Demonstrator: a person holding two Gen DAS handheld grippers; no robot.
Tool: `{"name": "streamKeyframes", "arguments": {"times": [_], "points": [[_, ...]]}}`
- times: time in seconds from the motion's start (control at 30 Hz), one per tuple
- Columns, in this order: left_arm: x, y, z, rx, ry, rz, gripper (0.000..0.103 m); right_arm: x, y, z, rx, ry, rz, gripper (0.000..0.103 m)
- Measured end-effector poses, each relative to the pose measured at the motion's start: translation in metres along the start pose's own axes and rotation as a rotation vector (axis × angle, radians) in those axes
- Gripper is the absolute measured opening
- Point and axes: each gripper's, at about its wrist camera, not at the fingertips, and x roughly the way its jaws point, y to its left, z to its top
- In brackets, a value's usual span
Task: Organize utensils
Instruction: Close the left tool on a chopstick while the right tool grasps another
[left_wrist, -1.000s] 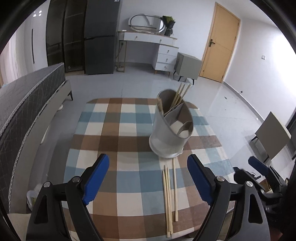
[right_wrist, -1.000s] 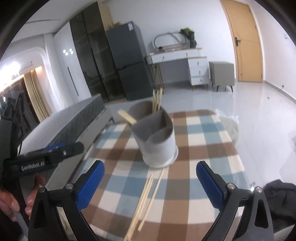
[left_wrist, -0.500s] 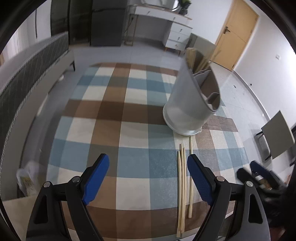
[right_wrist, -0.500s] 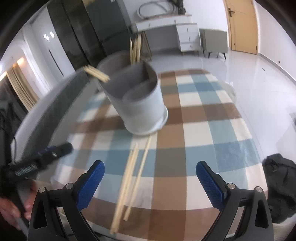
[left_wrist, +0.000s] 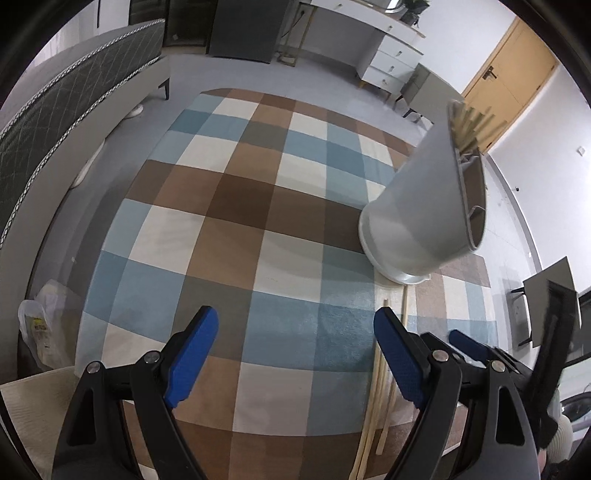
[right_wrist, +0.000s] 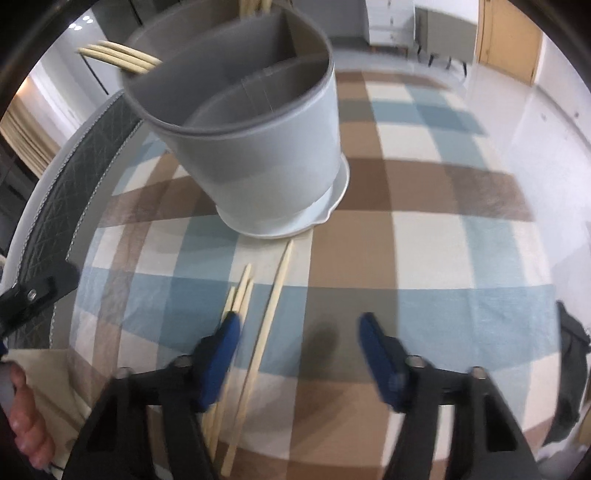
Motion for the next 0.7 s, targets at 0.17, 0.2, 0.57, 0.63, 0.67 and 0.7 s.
{"name": "streamKeyframes", "arguments": {"times": [0.17, 0.2, 0.57, 0.63, 0.67, 0.7], "points": [[0.006, 0.014, 0.006, -0.069, 0.035, -0.001, 0.083, 0.019, 0.007, 0.012, -0.04, 0.012, -0.056, 0.044], [0.007, 0.018, 0.007, -0.085, 0.04, -0.004, 0.083, 0.022, 0.009, 0.015, -0.048, 0.011, -0.056, 0.043], [0.005, 0.027, 0.013, -0.133, 0.042, -0.025, 0.083, 0.033, 0.038, 0.023, -0.171, -0.029, -0.196, 0.026], [0.005, 0.028, 0.013, -0.134, 0.043, -0.027, 0.083, 0.033, 0.041, 0.023, -0.182, -0.032, -0.208, 0.022], [0.005, 0.028, 0.013, -0.133, 0.045, -0.028, 0.083, 0.033, 0.042, 0.022, -0.187, -0.033, -0.212, 0.022], [0.005, 0.028, 0.013, -0.132, 0.044, -0.028, 0.083, 0.033, 0.045, 0.022, -0.19, -0.032, -0.211, 0.019]]}}
